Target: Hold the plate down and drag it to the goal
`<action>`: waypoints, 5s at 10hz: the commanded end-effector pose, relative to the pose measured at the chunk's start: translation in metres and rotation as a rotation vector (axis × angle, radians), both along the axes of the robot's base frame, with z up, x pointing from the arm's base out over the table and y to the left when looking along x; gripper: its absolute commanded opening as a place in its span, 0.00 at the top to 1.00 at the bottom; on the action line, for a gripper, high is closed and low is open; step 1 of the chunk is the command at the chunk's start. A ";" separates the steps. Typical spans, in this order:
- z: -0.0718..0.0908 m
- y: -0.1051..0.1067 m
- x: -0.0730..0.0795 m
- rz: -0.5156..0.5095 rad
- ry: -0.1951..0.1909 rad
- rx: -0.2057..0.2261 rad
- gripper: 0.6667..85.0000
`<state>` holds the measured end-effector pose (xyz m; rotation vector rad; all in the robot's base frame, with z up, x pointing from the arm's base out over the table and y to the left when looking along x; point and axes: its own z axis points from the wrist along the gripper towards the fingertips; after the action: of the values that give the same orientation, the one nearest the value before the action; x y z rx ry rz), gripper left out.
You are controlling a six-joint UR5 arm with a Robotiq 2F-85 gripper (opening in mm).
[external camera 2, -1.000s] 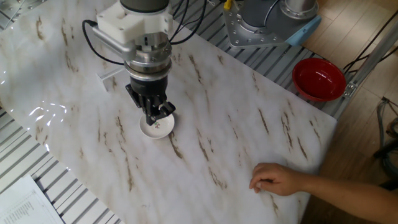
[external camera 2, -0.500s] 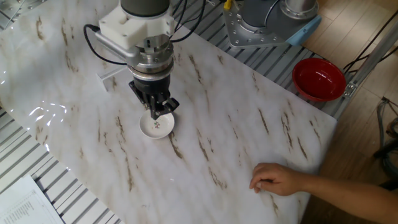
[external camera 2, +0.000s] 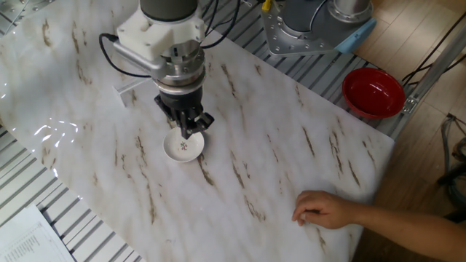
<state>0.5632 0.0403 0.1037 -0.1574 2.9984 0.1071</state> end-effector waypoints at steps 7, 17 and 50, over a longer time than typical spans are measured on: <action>-0.052 -0.053 -0.049 0.052 0.149 -0.110 0.99; -0.083 -0.060 -0.030 -0.028 0.115 -0.075 0.99; -0.095 -0.220 -0.050 0.177 0.046 -0.273 0.99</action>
<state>0.5130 -0.1600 0.0086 -0.4313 3.0478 -0.2320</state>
